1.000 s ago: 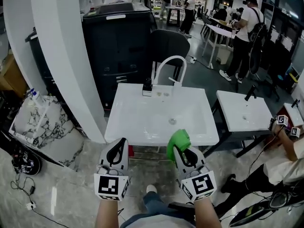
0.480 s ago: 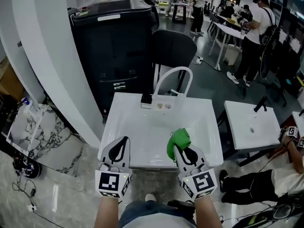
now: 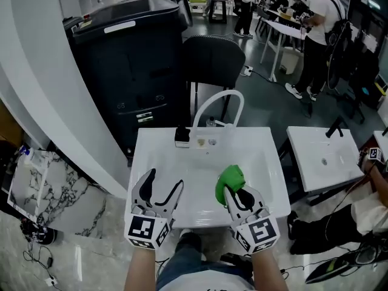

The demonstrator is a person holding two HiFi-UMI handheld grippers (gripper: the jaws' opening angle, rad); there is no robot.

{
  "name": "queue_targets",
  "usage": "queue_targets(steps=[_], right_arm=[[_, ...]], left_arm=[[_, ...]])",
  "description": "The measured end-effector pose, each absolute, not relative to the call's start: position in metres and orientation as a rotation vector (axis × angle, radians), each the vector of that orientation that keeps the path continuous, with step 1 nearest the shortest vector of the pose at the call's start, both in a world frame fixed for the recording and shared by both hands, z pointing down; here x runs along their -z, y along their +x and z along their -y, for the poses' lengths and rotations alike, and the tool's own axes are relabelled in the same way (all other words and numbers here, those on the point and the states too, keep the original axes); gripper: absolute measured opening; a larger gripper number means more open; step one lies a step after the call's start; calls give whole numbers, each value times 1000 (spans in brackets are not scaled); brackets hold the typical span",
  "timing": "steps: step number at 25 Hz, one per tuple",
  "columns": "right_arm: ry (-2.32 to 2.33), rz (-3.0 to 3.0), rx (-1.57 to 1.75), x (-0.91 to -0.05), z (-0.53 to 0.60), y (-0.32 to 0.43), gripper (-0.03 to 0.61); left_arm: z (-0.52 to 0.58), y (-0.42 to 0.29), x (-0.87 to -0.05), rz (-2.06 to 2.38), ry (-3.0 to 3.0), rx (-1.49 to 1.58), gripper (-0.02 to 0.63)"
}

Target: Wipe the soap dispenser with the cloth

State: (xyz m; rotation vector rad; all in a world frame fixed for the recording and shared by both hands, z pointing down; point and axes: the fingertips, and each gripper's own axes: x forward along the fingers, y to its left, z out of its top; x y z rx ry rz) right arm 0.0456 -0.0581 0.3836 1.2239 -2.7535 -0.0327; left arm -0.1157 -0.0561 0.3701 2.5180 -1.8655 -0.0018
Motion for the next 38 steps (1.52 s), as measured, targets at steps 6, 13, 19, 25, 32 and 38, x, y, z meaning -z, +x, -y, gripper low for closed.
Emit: queue_targets(steps=[6, 13, 19, 25, 32, 38], right_arm=[[1278, 2729, -3, -388, 106, 37, 48], [1312, 2670, -47, -404, 143, 29, 48], [1336, 2605, -126, -431, 165, 21, 48], [1335, 2531, -175, -455, 178, 14, 48], [1343, 2465, -227, -476, 182, 18, 48], [1355, 2408, -260, -490, 183, 29, 48]], left_arm=[[119, -128, -390, 1795, 2508, 18, 383], [172, -132, -405, 1736, 2652, 77, 382], [225, -148, -456, 1649, 2591, -7, 380], [268, -148, -493, 1545, 2607, -53, 380], [312, -138, -513, 1496, 2650, -62, 360], [330, -141, -517, 1553, 2634, -34, 149]])
